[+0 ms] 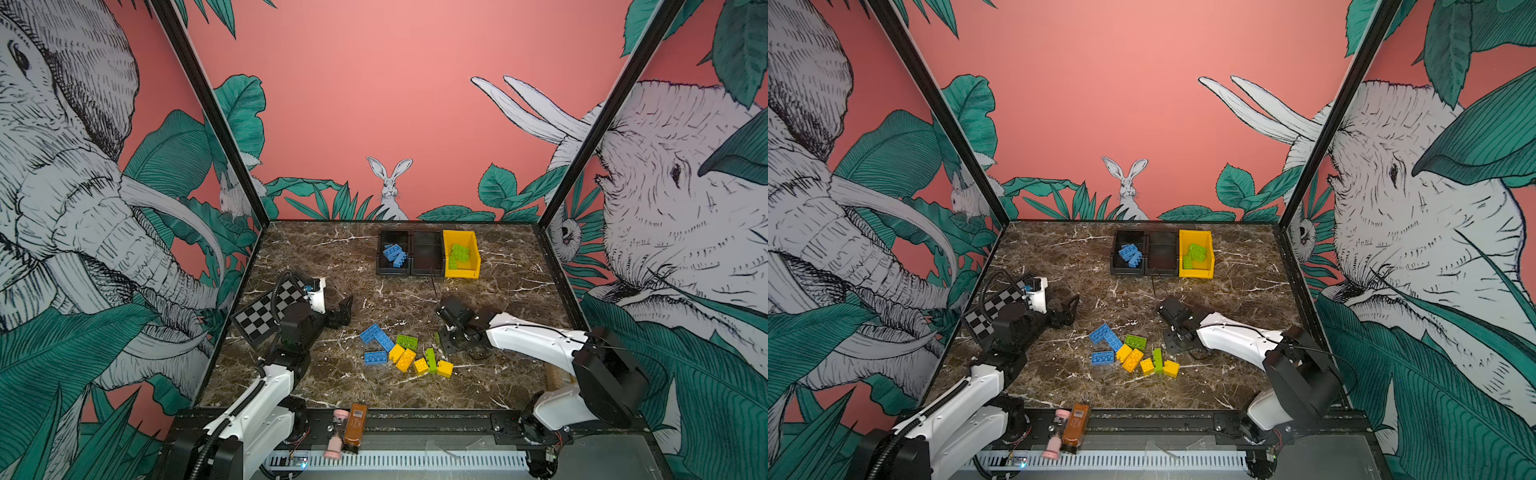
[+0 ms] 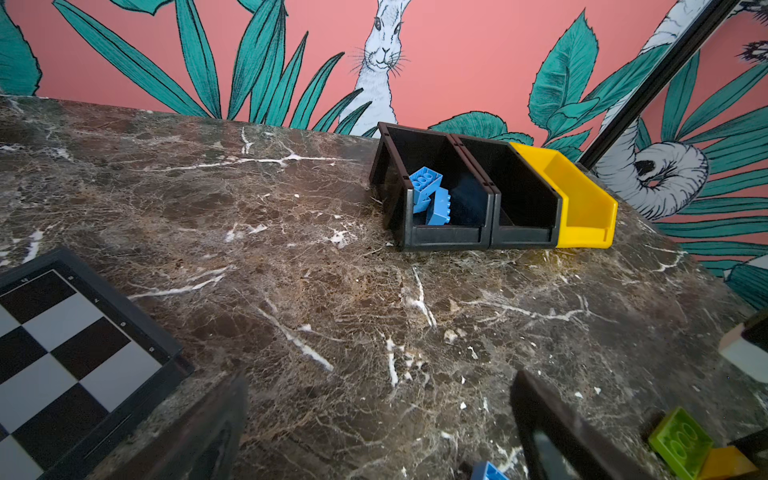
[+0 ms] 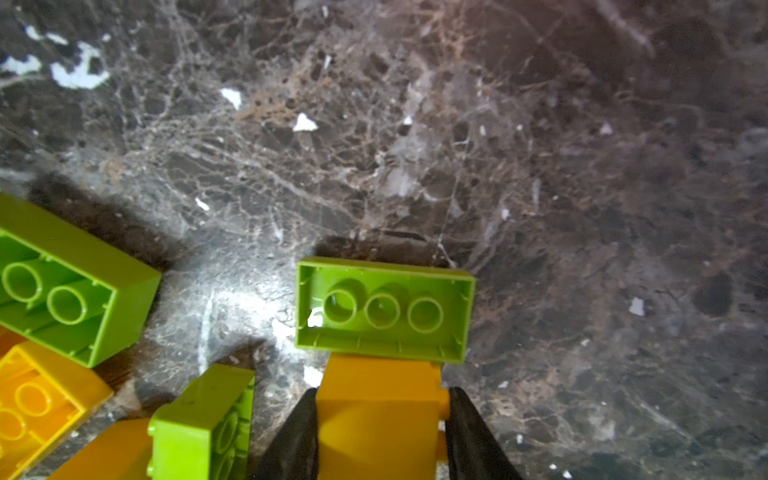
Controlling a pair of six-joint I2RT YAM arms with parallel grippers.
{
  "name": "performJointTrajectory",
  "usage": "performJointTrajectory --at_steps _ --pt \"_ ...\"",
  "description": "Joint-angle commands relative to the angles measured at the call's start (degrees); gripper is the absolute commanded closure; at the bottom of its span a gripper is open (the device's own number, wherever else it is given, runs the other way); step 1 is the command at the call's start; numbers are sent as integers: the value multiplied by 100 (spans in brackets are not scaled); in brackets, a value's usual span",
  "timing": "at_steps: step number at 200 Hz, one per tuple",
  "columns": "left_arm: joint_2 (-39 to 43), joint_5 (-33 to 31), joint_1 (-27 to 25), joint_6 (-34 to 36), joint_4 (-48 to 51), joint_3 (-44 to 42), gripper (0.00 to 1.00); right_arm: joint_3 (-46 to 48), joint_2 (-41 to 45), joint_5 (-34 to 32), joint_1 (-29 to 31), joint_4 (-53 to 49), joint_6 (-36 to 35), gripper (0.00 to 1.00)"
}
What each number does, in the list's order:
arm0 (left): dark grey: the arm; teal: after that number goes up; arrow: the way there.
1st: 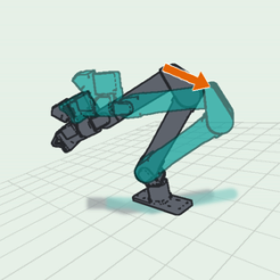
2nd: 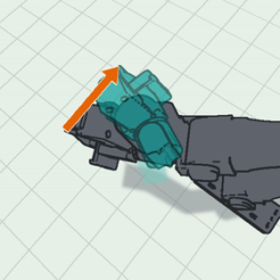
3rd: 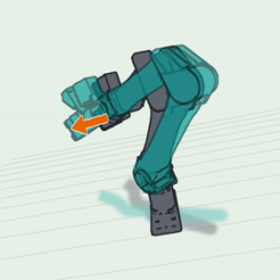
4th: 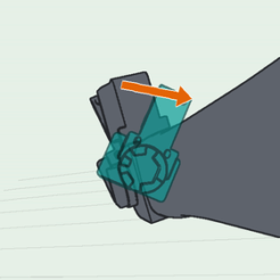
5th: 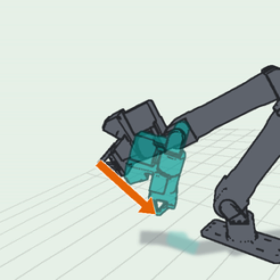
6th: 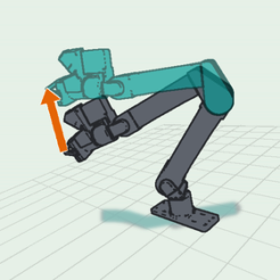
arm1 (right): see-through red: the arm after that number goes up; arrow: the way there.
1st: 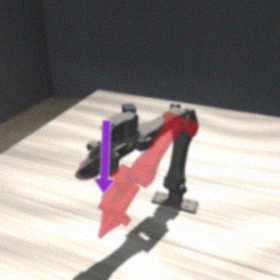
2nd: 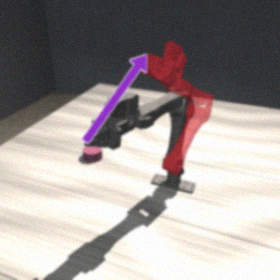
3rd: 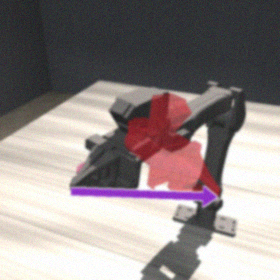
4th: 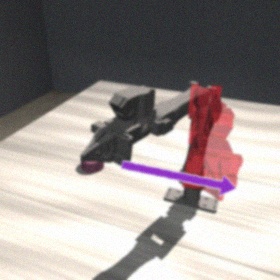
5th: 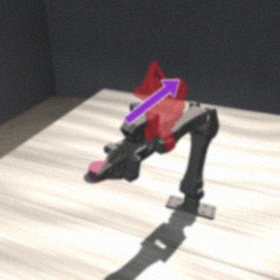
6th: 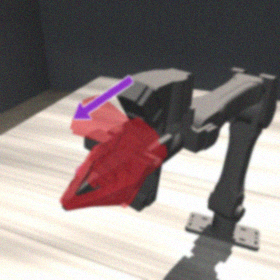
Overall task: Sort the legos into containers by color
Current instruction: 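Carry the yellow brick with the right gripper and drop it into the middle black bin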
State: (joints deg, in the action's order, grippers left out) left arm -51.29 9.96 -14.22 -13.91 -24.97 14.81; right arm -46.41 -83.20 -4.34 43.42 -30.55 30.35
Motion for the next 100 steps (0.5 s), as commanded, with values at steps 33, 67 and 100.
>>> performJointTrajectory --at_steps 33,67,100 --pt "119 -54 -13 43 49 44 1 -284 1086 -198 -1008 -510 -806 60" --pt "110 -48 -20 45 27 48 1 -1172 850 -73 -1498 -336 -1385 63" --pt "164 -46 -20 77 59 44 1 -2210 -41 162 -1725 110 -1679 64"
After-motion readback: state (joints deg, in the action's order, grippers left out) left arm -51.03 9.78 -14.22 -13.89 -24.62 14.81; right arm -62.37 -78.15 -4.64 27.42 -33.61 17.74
